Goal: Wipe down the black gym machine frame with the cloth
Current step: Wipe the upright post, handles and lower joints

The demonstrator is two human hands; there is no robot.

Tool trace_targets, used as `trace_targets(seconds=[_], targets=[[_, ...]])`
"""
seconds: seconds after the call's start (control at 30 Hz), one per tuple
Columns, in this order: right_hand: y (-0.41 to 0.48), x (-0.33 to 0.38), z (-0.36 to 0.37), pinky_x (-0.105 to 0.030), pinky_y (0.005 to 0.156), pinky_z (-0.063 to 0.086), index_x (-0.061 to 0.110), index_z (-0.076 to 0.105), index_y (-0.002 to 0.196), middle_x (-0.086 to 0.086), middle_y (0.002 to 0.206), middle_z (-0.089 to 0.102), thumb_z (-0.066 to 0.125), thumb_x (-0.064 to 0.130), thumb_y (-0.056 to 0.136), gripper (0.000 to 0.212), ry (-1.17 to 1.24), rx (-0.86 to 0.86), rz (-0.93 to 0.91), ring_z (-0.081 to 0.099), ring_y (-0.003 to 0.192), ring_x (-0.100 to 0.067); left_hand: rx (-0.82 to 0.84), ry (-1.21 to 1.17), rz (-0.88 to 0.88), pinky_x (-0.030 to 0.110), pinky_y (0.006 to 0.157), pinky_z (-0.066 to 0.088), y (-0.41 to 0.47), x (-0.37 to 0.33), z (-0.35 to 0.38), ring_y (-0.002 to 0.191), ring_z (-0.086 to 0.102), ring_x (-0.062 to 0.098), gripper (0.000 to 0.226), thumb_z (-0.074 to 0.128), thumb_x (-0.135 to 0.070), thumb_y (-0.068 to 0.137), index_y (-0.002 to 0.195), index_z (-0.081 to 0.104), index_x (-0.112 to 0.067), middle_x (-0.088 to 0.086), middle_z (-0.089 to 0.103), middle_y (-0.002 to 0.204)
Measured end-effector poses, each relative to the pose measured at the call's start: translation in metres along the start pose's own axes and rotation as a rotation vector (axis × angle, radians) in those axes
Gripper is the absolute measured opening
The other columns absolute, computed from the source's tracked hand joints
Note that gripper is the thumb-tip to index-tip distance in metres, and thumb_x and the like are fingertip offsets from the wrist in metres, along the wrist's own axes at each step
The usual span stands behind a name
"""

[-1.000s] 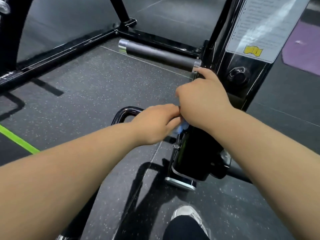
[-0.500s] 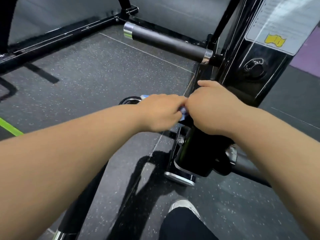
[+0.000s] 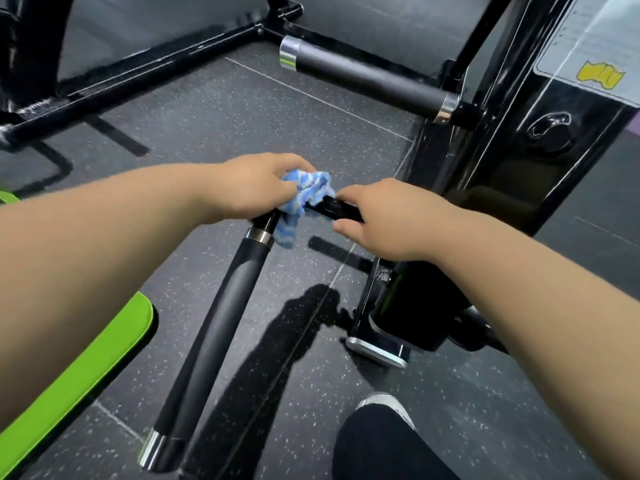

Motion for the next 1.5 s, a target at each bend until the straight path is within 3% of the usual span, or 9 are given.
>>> trace_targets(seconds=[0.27, 0.53, 0.63, 0.8, 0.9, 1.07, 1.23, 1.37, 1.5], targets=[[0.023, 0.003, 0.014, -0.025, 0.060, 0.040, 0.031, 0.057, 0.104, 0.009, 0.073, 0.059, 0.046, 0.037, 0.100, 0.013, 0.393, 0.005, -0.062, 0.060, 0.079, -0.017, -0.132, -0.467, -0.243, 0.040, 0.089, 0.050, -0.041, 0.044, 0.031, 0.102, 0.062, 0.027, 0.021, 0.044, -0.026, 0.098, 0.117, 0.050, -0.029, 0.006, 0.064, 0.107], [0.027, 0.004, 0.018, -0.032, 0.068, 0.037, 0.021, 0.057, 0.120, -0.003, 0.096, 0.064, 0.044, 0.036, 0.100, 0.028, 0.267, -0.116, -0.063, 0.048, 0.081, -0.019, -0.165, -0.479, -0.093, 0.033, 0.090, 0.051, -0.019, 0.014, 0.022, 0.096, 0.065, 0.022, 0.040, 0.059, -0.004, 0.091, 0.119, 0.059, -0.032, 0.003, 0.067, 0.106], [0.023, 0.003, 0.022, -0.034, 0.063, 0.038, 0.020, 0.053, 0.117, -0.001, 0.085, 0.060, 0.040, 0.038, 0.102, 0.027, 0.240, -0.142, -0.076, 0.046, 0.072, -0.020, -0.245, -0.050, -0.066, 0.019, 0.075, 0.034, -0.047, 0.017, 0.029, 0.102, 0.055, 0.015, 0.034, 0.054, -0.016, 0.092, 0.115, 0.061, -0.039, -0.009, 0.054, 0.116], [0.027, 0.008, 0.022, -0.034, 0.057, 0.033, 0.016, 0.050, 0.109, 0.000, 0.074, 0.048, 0.036, 0.038, 0.102, 0.027, 0.133, -0.113, -0.078, 0.047, 0.068, -0.022, -0.239, -0.263, -0.114, 0.023, 0.077, 0.042, -0.053, 0.025, 0.023, 0.084, 0.055, 0.011, 0.020, 0.051, -0.017, 0.087, 0.075, 0.064, -0.007, -0.005, 0.059, 0.095], [0.027, 0.010, 0.008, -0.033, 0.059, 0.035, 0.019, 0.053, 0.101, 0.002, 0.075, 0.045, 0.038, 0.035, 0.101, 0.022, 0.056, -0.171, -0.111, 0.047, 0.075, -0.025, -0.181, -0.374, -0.188, 0.023, 0.052, 0.032, -0.032, 0.021, 0.020, 0.055, 0.038, 0.017, 0.028, 0.055, -0.005, 0.081, 0.087, 0.071, -0.027, 0.003, 0.047, 0.062], [0.011, -0.008, -0.031, -0.042, 0.078, 0.050, 0.016, 0.063, 0.106, -0.005, 0.100, 0.066, 0.040, 0.023, 0.096, 0.025, 0.034, -0.549, -0.113, 0.054, 0.101, -0.030, -0.211, -0.416, -0.273, 0.026, 0.049, 0.028, -0.025, 0.030, 0.027, 0.052, 0.033, 0.016, 0.047, 0.061, -0.005, 0.082, 0.112, 0.040, -0.034, 0.002, 0.039, 0.063], [-0.035, -0.025, -0.048, -0.038, 0.105, 0.038, 0.007, 0.072, 0.087, -0.006, 0.076, 0.068, 0.052, 0.015, 0.091, 0.023, 0.082, -1.044, -0.251, 0.064, 0.100, -0.030, -0.192, 0.109, -0.274, 0.033, 0.065, 0.039, -0.026, 0.019, 0.023, 0.077, 0.052, 0.025, 0.033, 0.061, -0.017, 0.085, 0.110, 0.041, -0.022, 0.004, 0.057, 0.088], [-0.053, -0.045, -0.039, -0.046, 0.117, 0.016, 0.008, 0.072, 0.087, -0.004, 0.071, 0.067, 0.050, 0.015, 0.092, 0.024, -0.073, -1.085, -0.169, 0.060, 0.111, -0.028, -0.208, 0.574, 0.005, 0.039, 0.077, 0.044, -0.006, -0.014, 0.033, 0.092, 0.050, 0.033, 0.047, 0.053, -0.009, 0.085, 0.128, 0.043, -0.025, 0.012, 0.045, 0.120], [-0.055, -0.050, -0.037, -0.043, 0.115, 0.017, 0.008, 0.071, 0.091, -0.004, 0.077, 0.068, 0.051, 0.010, 0.084, 0.022, -0.148, -1.080, -0.157, 0.062, 0.107, -0.028, -0.035, 0.821, 0.402, 0.033, 0.067, 0.032, 0.020, -0.062, 0.058, 0.096, 0.054, 0.025, 0.043, 0.053, -0.013, 0.087, 0.125, 0.045, -0.030, 0.000, 0.050, 0.106]])
Point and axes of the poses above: each hand's wrist, its own y-axis towards the middle knuckle, its own z-axis out of the palm, x = y × z, the point moved 5 cm from there along y, towards the middle knuckle
